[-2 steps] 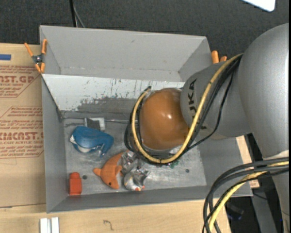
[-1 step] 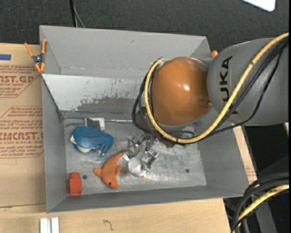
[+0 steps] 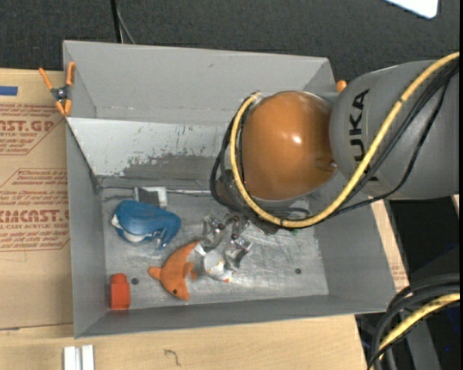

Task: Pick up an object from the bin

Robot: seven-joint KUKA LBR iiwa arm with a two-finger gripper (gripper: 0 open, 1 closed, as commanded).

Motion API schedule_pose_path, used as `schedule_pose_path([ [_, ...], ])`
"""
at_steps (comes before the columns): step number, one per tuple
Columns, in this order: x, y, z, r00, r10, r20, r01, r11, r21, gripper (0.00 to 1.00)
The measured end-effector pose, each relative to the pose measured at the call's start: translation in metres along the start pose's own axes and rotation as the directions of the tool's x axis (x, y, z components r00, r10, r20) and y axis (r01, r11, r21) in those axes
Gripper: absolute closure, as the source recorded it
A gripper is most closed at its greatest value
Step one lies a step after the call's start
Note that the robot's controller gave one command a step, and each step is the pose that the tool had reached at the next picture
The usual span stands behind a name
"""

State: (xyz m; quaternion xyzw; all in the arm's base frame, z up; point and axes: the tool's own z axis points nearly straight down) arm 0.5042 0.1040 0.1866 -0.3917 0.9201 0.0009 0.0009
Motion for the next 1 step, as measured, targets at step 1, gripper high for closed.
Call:
schedule_pose_path([
  [1, -0.0009, -0.0015, -0.0516, 0.999, -0.039, -0.005, 0.039, 0.999, -0.003, 1.00],
])
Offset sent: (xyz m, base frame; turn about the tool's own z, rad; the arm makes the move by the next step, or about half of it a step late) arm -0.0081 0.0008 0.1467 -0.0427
